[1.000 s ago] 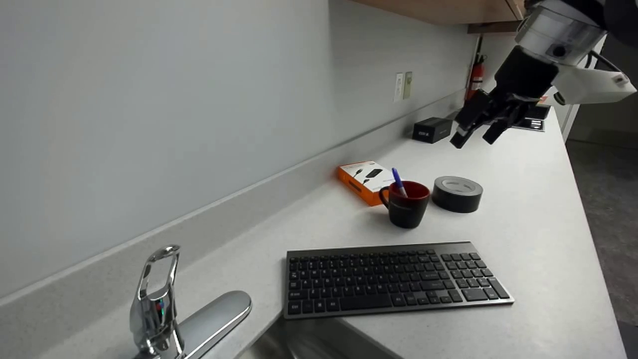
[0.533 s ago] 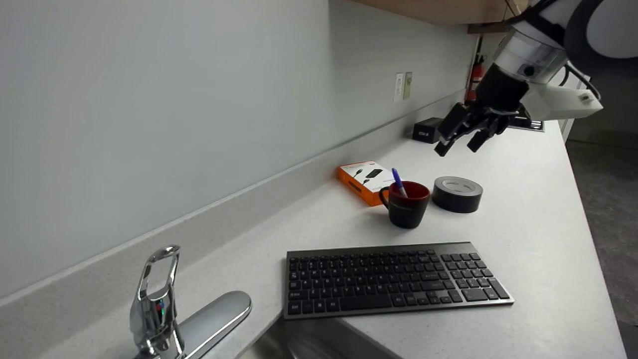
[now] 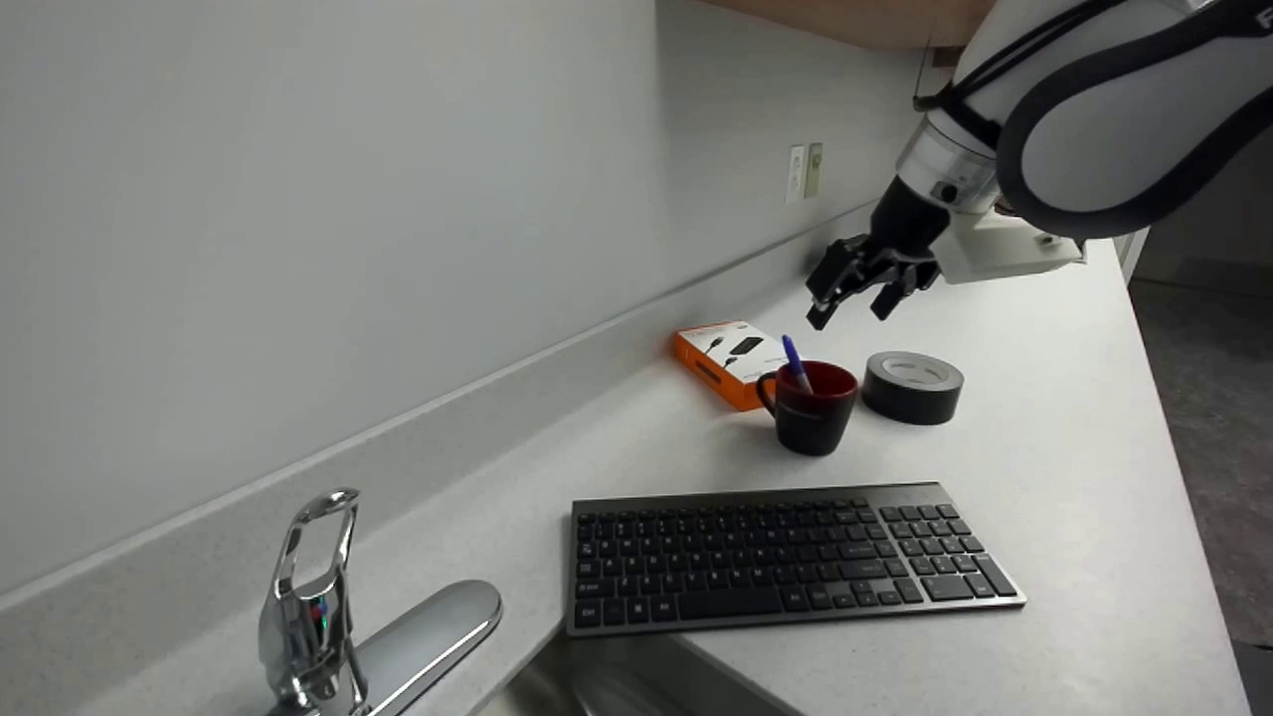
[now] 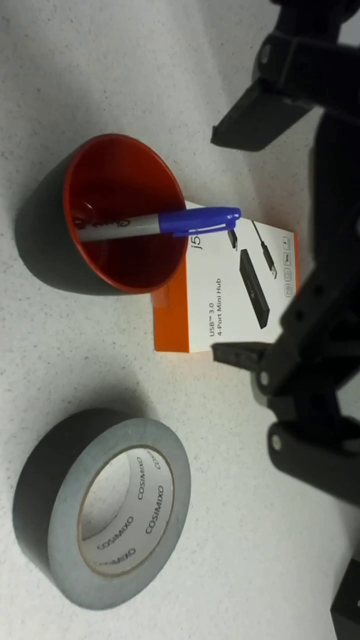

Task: Remove the marker from the mug and put it on the table

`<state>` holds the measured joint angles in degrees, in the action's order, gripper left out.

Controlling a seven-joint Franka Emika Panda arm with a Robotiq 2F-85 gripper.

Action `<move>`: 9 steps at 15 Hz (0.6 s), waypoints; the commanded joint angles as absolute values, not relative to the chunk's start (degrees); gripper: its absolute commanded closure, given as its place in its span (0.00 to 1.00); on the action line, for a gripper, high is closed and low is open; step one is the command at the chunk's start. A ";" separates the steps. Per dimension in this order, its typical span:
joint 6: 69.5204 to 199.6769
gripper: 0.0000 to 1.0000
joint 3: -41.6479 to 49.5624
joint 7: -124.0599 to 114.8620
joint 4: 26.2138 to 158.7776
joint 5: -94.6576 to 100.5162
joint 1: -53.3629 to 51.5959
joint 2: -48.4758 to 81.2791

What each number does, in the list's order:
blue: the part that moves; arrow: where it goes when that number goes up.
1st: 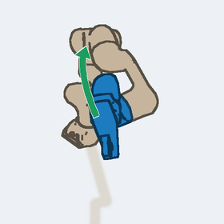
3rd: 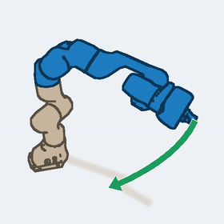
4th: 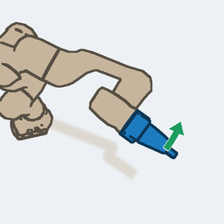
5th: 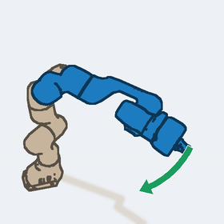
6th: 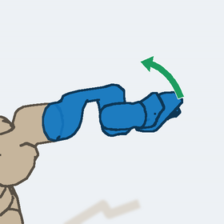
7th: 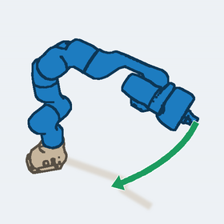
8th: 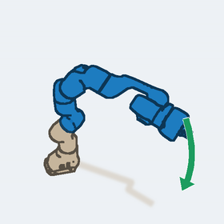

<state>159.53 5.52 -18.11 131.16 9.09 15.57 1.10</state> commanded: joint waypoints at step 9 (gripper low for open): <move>159.54 0.00 9.23 -18.64 124.67 8.22 10.73 7.86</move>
